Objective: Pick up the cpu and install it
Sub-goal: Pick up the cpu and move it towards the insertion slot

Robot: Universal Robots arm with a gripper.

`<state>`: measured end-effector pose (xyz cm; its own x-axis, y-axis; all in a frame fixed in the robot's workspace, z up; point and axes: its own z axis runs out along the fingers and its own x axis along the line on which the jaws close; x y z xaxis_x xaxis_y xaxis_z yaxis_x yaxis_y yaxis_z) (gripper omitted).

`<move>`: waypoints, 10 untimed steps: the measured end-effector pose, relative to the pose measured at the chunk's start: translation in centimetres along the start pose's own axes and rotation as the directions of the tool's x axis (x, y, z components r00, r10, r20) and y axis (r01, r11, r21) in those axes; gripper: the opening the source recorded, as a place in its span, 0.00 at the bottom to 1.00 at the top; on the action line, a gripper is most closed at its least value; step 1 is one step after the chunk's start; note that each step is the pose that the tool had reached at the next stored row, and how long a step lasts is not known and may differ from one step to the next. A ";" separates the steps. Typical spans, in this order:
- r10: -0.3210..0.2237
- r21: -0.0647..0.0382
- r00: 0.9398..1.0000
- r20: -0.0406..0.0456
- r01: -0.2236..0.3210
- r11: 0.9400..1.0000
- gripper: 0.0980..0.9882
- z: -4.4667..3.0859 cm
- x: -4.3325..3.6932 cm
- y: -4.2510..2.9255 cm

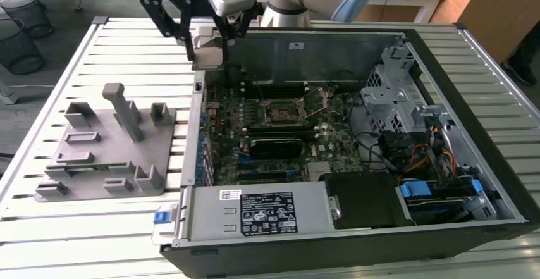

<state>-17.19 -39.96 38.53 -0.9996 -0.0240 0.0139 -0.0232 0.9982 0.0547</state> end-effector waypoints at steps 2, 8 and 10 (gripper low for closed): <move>0.000 0.000 1.000 0.000 0.000 1.000 0.48 -0.01 -0.59 0.01; 0.000 0.000 1.000 0.000 0.000 1.000 0.48 -0.03 -2.32 0.04; -0.001 0.000 1.000 0.000 0.001 1.000 0.48 -0.04 -2.88 0.04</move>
<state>-14.31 -39.86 38.53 -0.9996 -0.0246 0.0139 -0.0238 0.9982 0.0547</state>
